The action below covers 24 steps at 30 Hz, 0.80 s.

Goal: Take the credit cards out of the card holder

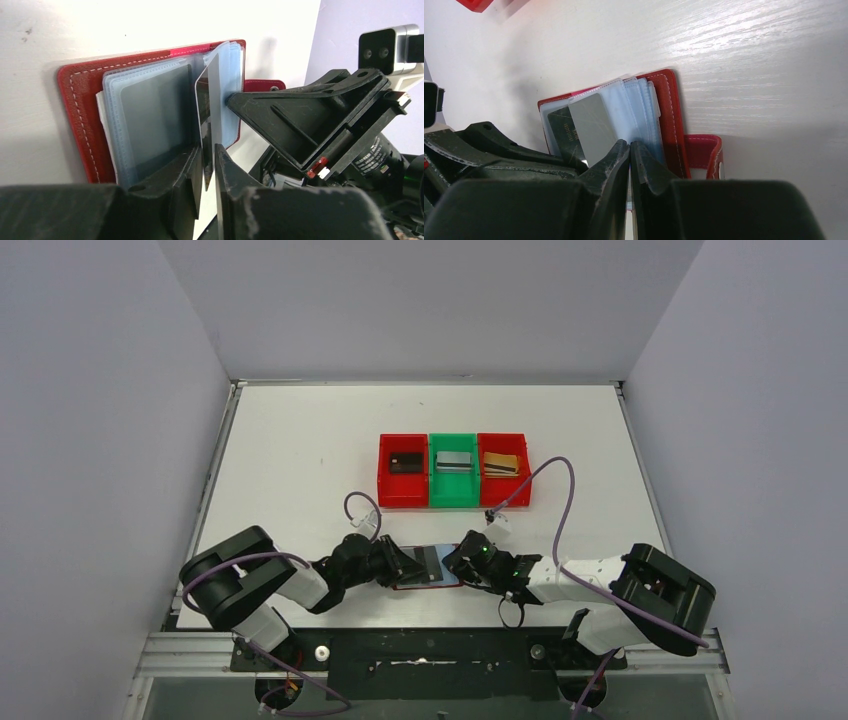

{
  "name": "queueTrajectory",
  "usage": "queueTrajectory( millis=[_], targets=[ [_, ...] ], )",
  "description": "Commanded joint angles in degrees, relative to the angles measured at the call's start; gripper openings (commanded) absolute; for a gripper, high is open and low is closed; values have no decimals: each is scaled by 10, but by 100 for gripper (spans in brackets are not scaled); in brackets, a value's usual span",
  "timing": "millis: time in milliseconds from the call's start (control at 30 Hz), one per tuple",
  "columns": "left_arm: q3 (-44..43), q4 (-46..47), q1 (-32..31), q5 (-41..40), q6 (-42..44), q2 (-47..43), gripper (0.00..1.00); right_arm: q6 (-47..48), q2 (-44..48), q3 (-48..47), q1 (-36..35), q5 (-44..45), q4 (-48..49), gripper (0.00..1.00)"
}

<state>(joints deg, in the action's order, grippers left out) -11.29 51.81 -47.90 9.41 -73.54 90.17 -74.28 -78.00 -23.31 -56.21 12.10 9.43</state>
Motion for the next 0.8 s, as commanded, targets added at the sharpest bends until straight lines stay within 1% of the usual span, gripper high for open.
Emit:
queueTrajectory(
  millis=[0, 33, 100, 300, 500, 600, 767],
  targets=[
    [-5, 30, 1, -3, 4, -3, 6, 9, -4, 23, 3, 0, -58, 7],
    [-3, 26, 1, -7, 5, -9, 3, 9, -3, 22, 3, 1, -60, 7],
    [-1, 6, 3, -13, 13, -24, 0, 9, 4, 22, 4, 4, -65, 7],
    [-17, -127, 7, -32, 62, -104, 0, 9, 37, 29, 4, 14, -73, 10],
    [-58, -337, 10, -95, 130, -241, 0, 30, 80, 13, 5, 35, -118, 12],
    [-76, -418, 15, -119, 153, -297, 0, 51, 103, -4, 4, 44, -135, 14],
    [-84, -478, 22, -133, 172, -359, 0, 85, 131, -21, -3, 36, -119, 17]
  ],
)
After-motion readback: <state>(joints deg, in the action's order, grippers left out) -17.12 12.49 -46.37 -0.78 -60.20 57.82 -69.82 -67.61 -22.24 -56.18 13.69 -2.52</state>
